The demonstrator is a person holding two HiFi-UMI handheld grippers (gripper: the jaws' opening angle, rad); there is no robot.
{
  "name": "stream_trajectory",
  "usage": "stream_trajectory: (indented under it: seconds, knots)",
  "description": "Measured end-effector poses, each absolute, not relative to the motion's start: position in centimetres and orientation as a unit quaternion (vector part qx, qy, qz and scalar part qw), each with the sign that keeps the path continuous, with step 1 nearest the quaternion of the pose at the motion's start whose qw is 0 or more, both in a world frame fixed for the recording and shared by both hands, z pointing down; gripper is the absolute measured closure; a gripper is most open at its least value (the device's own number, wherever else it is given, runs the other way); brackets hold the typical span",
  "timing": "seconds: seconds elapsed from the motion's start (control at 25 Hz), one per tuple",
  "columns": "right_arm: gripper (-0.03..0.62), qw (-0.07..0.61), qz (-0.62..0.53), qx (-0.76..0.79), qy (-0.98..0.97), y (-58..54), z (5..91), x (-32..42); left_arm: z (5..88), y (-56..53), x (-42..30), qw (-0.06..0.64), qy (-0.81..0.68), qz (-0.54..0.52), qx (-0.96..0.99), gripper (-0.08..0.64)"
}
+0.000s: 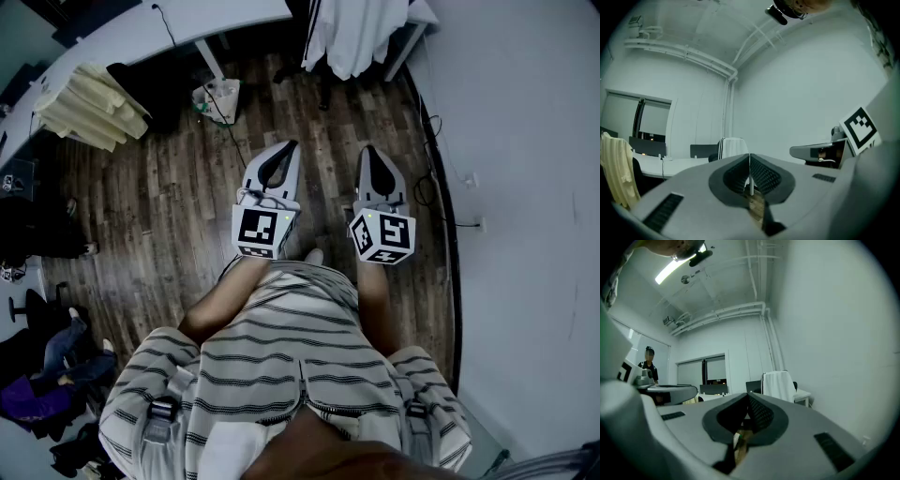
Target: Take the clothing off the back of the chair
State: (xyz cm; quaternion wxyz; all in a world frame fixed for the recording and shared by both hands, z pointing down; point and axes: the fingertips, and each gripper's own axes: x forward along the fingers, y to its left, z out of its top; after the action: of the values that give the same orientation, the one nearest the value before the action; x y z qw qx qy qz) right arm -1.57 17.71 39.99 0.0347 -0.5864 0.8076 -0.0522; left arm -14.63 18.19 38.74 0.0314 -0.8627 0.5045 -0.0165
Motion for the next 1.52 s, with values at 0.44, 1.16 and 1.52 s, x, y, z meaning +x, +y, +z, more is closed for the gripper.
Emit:
stream_trajectory:
  seconds: [0.44, 1.16, 1.52]
  knots:
    - [0.574, 0.026, -0.057, -0.572, 0.818, 17.3, 40.5, 0.1, 39.2, 18.3, -12.7, 0.020, 0.520, -0.013, -0.854, 0.535]
    - [0.574, 0.011, -0.077, -0.572, 0.817, 16.0, 43.1, 3.8, 42.7, 17.4, -9.7, 0.002, 0.526, -0.022, -0.850, 0.535]
    - [0.572, 0.010, -0.059, -0.570, 0.819, 10.0, 42.7, 4.5, 42.8, 10.7, -8.6, 0.006, 0.522, -0.012, -0.853, 0.534]
